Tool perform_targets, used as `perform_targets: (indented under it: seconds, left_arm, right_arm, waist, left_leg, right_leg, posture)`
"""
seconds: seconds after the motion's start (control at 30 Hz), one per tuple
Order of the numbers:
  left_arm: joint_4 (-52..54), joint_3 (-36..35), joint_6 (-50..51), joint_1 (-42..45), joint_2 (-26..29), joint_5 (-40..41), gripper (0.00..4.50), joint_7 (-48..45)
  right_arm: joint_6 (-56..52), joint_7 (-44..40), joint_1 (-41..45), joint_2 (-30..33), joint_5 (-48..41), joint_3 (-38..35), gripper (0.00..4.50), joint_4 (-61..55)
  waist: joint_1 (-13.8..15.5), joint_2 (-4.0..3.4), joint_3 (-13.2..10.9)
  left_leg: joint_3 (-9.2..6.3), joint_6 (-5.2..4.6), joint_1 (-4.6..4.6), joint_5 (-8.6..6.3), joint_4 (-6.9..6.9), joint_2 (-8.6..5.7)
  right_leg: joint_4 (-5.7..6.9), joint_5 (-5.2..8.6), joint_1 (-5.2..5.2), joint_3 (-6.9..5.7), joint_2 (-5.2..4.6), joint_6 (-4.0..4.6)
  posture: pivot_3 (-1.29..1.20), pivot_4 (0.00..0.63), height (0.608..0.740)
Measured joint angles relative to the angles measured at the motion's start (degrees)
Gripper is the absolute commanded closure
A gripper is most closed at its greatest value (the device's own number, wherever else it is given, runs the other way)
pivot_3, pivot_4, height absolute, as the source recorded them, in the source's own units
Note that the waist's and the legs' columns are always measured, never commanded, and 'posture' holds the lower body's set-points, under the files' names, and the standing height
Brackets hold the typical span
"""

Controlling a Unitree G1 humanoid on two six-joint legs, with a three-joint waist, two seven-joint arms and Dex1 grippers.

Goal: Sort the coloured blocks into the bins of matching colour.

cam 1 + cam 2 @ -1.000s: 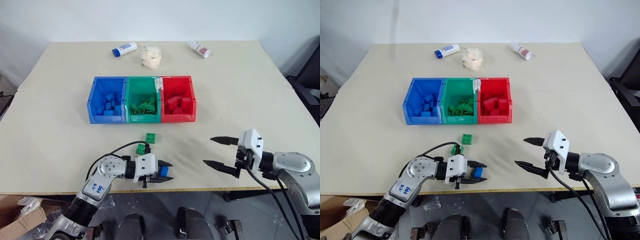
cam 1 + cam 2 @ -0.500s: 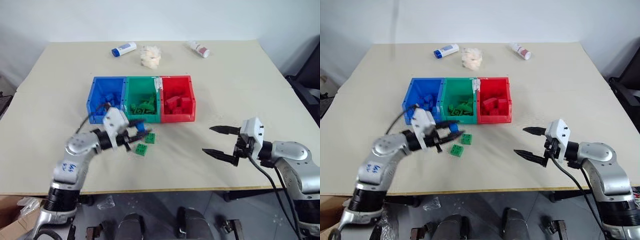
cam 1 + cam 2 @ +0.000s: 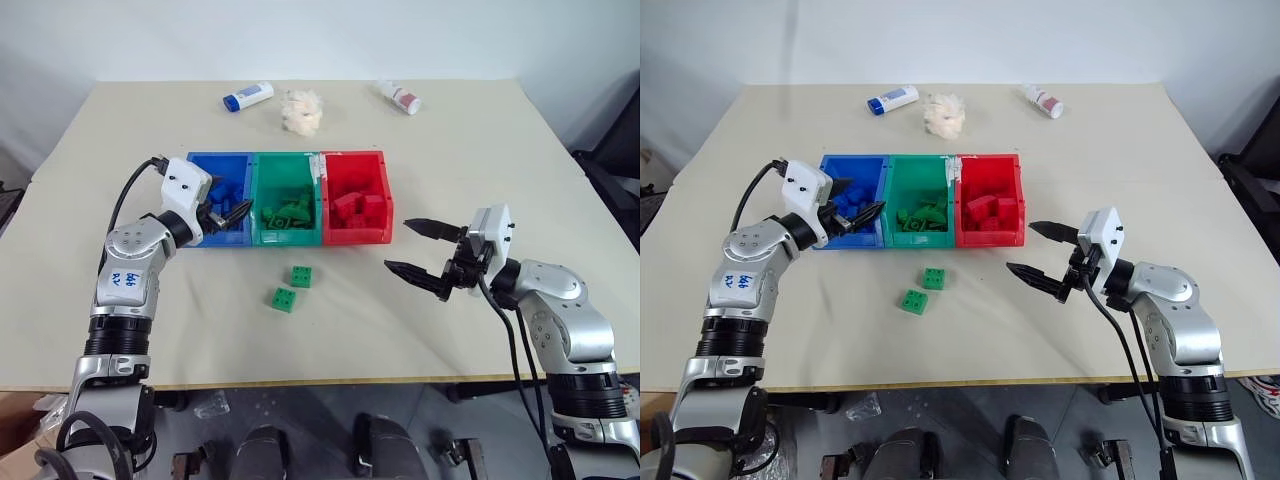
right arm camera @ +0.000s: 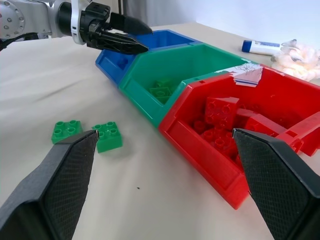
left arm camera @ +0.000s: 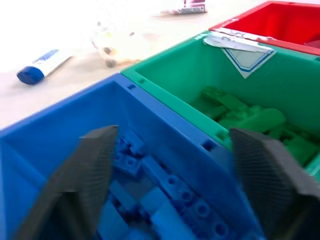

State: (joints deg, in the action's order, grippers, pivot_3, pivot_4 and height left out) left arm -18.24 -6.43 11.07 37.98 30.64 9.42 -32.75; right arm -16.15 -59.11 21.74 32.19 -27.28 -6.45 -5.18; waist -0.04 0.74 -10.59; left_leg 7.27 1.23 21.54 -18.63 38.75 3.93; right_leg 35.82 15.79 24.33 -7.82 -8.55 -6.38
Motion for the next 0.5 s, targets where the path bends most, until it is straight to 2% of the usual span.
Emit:
perform_targets:
  seconds: [0.23,0.5]
  left_arm:
    - [1.7,-0.4,0.0,-1.9,2.5,0.4,0.03,-2.4]
    - [20.1,-4.6,4.6,-22.2,10.3,10.1,0.03,-15.7]
  right_arm:
    - [1.0,-0.3,-0.2,0.0,0.0,0.0,0.0,0.4]
    - [1.7,-2.3,0.8,0.6,0.2,0.3,0.0,3.7]
  waist:
    - [-0.1,0.0,0.0]
    - [-0.7,0.0,0.0]
  left_leg:
    - [0.01,-0.01,0.0,-0.01,0.09,0.0]
    - [0.11,-0.02,-0.01,-0.03,0.0,0.02]
  right_leg:
    - [0.05,0.0,0.0,0.04,0.0,-0.01]
    - [0.06,0.0,0.14,0.18,0.01,-0.01]
  posture:
    - [0.0,0.15,0.74]
    - [0.0,0.15,0.74]
